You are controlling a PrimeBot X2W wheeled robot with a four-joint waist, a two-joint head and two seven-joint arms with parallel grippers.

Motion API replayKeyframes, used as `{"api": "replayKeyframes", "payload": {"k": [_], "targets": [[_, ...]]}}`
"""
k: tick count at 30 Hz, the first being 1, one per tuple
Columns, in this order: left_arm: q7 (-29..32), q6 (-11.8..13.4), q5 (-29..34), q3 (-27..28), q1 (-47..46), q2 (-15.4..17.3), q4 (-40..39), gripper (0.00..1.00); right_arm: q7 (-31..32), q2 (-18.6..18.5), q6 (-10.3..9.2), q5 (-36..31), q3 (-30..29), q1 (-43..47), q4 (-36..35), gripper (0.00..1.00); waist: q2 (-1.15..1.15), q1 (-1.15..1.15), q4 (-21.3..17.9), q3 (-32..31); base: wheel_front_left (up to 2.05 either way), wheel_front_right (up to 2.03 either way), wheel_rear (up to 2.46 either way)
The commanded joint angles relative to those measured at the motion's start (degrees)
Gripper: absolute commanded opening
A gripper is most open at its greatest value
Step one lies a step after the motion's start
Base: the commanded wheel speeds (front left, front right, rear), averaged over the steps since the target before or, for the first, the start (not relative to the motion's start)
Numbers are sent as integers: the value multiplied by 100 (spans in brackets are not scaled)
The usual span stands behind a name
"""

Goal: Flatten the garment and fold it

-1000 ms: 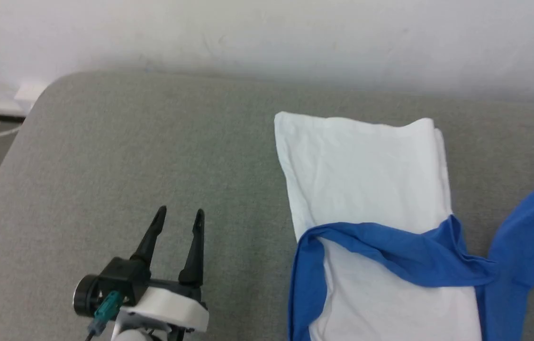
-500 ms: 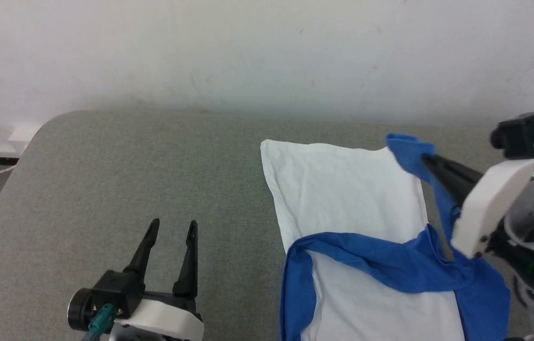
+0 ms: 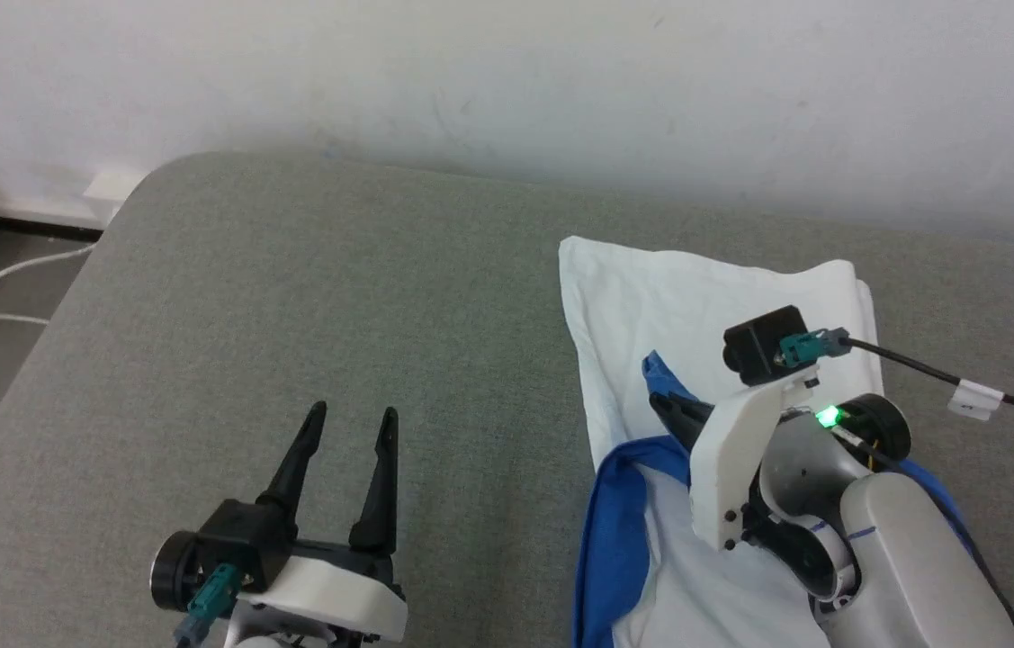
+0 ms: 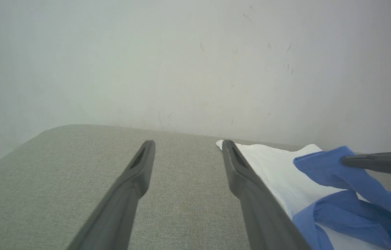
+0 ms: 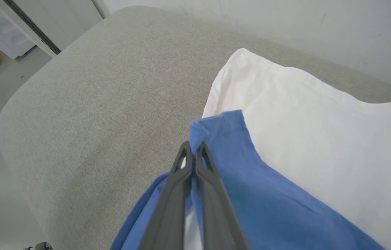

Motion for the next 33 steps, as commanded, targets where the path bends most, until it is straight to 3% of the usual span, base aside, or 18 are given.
{"api": "replayKeyframes", "payload": {"k": [1, 6, 12, 13, 14, 20, 25, 33], "targets": [[-23, -28, 11, -15, -102, -27, 19, 100, -107, 27, -11, -57, 5, 18, 130, 0, 0, 0, 217, 220, 0, 0, 0], [-24, -53, 26, -53, -244, -73, 105, 100, -516, 106, -11, -77, 142, -87, 880, 0, 0, 0, 357, 401, 0, 0, 0], [-26, -79, 40, -72, -343, -115, 242, 100, -1002, 143, -11, 362, 807, -266, 1468, 0, 0, 0, 317, 415, 0, 0, 0], [-26, -87, 39, -72, -352, -119, 267, 100, -1075, 145, -11, 494, 935, -296, 1526, 38, 0, 0, 288, 389, 0, 0, 0], [-26, -95, 40, -70, -356, -118, 291, 100, -1155, 144, -11, 602, 986, -325, 1596, 100, 0, 0, 246, 358, 0, 0, 0], [-26, -120, 42, -35, -326, -78, 348, 100, -1680, -212, -11, 899, 1266, -665, 1664, 100, 0, 0, -91, 106, 0, 0, 0], [-27, -118, 35, 2, -259, -12, 328, 100, -2053, -669, -11, 1038, 1142, -903, 1479, 100, 0, 0, -429, -76, 0, 0, 0], [-27, -87, -1, 64, -200, 72, 227, 100, -3275, -1701, -11, 442, 721, -1084, 916, 100, 0, 0, -883, -231, 0, 0, 0]]}}
